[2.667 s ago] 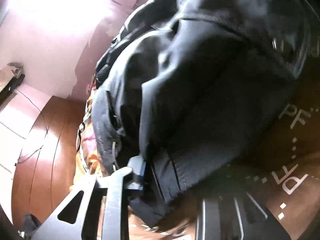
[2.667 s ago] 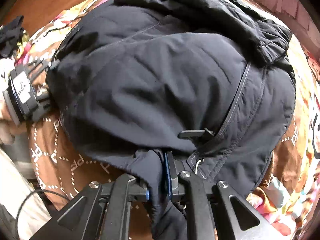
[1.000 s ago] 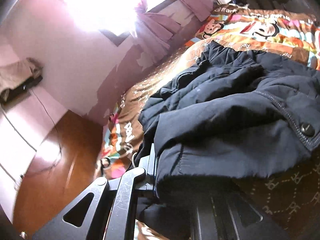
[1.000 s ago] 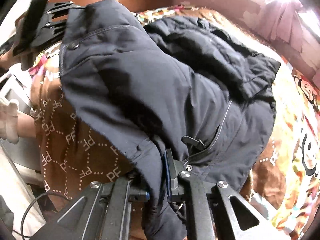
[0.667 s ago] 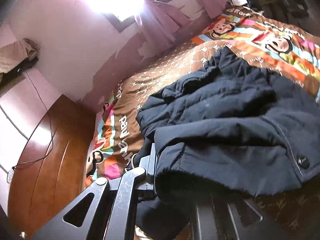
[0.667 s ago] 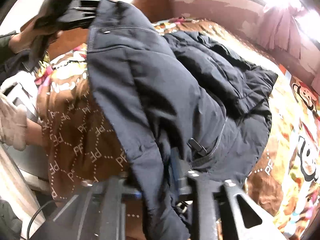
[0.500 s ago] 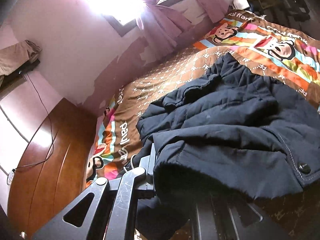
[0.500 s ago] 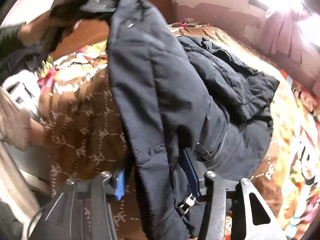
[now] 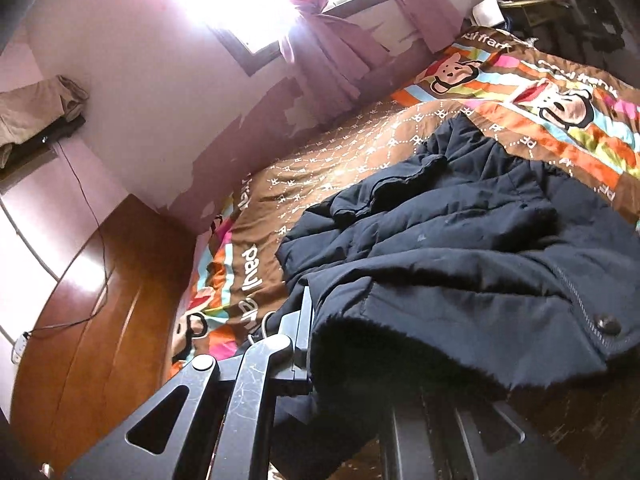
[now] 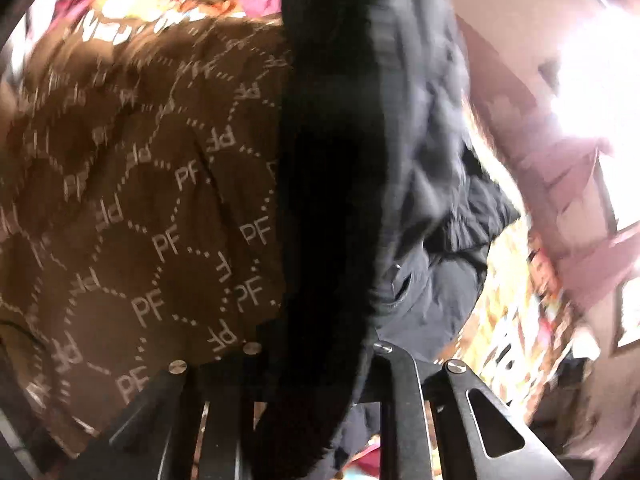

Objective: Fold large clothes

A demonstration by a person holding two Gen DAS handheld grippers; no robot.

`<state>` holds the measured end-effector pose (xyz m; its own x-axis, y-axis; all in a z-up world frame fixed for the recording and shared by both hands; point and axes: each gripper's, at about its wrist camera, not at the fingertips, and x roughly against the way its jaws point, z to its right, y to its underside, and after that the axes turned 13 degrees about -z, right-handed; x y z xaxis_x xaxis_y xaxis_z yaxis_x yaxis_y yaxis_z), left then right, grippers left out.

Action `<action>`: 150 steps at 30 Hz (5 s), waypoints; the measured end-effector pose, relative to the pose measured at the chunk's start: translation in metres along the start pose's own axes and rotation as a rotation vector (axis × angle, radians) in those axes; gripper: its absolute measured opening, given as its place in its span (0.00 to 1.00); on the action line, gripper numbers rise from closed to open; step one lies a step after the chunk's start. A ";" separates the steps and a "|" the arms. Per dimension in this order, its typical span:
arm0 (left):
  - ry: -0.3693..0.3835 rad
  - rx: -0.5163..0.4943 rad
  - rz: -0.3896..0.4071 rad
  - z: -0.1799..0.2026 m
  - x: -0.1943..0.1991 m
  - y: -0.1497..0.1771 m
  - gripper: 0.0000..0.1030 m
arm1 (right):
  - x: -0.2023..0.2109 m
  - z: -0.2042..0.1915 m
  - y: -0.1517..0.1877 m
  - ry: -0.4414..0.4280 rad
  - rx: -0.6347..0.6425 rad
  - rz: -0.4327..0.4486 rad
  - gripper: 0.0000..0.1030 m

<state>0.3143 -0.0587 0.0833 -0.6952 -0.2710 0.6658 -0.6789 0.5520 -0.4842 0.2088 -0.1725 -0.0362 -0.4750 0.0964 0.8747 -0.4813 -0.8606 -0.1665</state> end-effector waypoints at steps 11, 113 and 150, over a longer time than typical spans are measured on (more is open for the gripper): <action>0.089 -0.013 0.014 -0.017 0.019 0.046 0.06 | 0.087 0.101 0.027 0.003 -0.376 0.222 0.07; 0.419 0.453 -0.188 -0.078 -0.166 -0.087 0.32 | -0.081 0.317 -0.095 -0.083 -0.713 0.270 0.72; 0.704 0.268 -0.042 0.001 -0.118 -0.037 0.74 | -0.088 0.213 -0.025 -0.398 -0.593 0.257 0.93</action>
<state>0.4211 -0.0479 0.0226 -0.4140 0.3299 0.8484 -0.7981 0.3167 -0.5126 0.4194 -0.2660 -0.0115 -0.3781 -0.3551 0.8550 -0.7600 -0.4082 -0.5057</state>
